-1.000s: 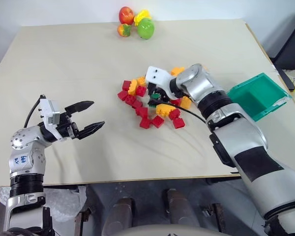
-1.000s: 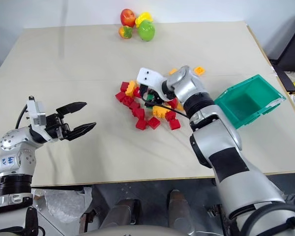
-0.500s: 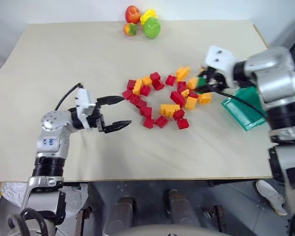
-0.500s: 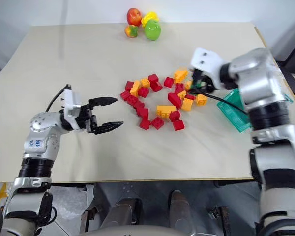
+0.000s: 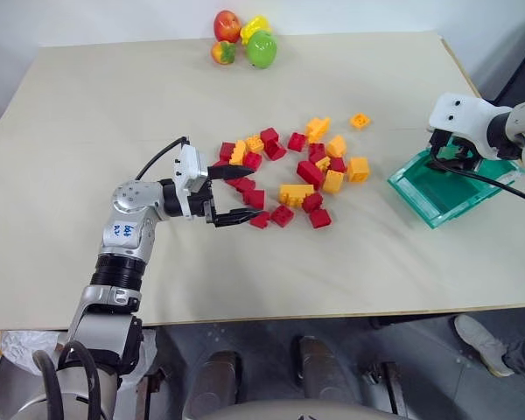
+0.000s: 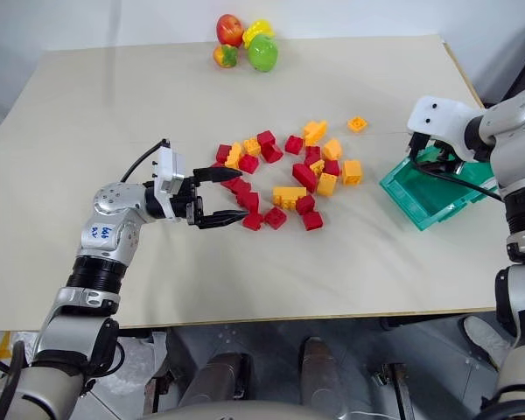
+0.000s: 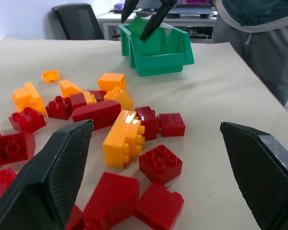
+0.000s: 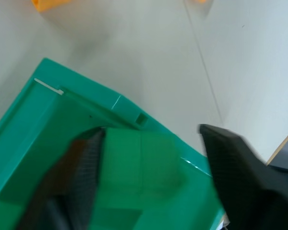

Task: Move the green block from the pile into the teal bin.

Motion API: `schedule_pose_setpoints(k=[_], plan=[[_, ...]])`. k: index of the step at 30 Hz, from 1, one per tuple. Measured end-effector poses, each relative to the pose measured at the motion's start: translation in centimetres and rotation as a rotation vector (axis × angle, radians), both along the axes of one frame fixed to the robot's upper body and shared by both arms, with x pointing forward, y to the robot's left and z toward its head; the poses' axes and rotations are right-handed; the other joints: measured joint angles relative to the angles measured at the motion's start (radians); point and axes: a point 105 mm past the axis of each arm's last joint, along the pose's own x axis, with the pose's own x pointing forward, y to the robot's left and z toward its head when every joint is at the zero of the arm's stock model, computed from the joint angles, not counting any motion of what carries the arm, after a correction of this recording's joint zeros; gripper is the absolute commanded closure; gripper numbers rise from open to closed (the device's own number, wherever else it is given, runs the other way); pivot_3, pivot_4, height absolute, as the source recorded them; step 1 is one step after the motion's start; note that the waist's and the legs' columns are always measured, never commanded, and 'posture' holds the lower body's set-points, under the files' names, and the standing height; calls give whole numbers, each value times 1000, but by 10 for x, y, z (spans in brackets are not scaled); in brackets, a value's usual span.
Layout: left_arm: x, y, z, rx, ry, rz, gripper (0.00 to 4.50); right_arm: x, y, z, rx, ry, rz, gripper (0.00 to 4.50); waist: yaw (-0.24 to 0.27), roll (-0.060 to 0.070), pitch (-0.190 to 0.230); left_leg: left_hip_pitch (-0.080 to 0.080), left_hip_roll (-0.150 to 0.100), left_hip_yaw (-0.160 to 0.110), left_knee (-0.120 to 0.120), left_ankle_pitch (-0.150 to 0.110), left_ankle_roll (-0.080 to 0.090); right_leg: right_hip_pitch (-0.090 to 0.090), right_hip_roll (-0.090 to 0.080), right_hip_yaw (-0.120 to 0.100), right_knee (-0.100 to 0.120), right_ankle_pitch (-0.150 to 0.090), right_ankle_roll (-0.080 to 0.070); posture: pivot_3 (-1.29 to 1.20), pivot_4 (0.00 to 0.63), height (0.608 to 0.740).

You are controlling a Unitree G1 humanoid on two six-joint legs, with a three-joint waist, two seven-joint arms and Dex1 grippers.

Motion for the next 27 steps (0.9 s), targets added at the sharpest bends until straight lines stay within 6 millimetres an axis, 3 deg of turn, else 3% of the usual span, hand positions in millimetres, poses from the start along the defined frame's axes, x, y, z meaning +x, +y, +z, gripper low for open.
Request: schedule_pose_setpoints(k=[3,9,14,17,20,24,27], plan=[[1,1,-2,-2,37,8,0,-1,0,0,6,6,-5,20,1,0,0,0,0,0,0,0,0,-1,0,1,1,0,0,0,150,740],[2,13,2,-16,127,52,0,-16,32,15,164,2,121,20,-1,0,0,-1,1,-1,0,0,0,-3,2,3,6,0,0,0,150,740],[-5,43,-7,-16,195,163,0,-56,67,-10,403,155,290,20,2,0,0,-1,3,-3,1,-1,2,-3,1,4,6,0,1,0,150,740],[-15,64,-14,-14,237,212,0,-77,78,-27,500,225,362,20,3,0,0,-1,2,-2,1,-1,2,-3,0,5,6,0,1,0,150,740],[-26,82,-14,-8,238,244,0,-96,95,-33,624,204,500,20,3,-2,0,0,3,-2,1,-1,2,-2,0,5,4,0,1,0,150,740],[-42,104,-25,23,244,292,0,-107,103,-56,740,149,582,20,3,-2,0,1,3,-1,1,-2,2,-2,0,8,4,1,1,0,150,740],[-50,117,-32,22,273,327,0,-109,97,-72,769,165,561,20,3,-2,0,2,2,0,2,-2,3,-2,0,10,4,1,1,0,150,740]])
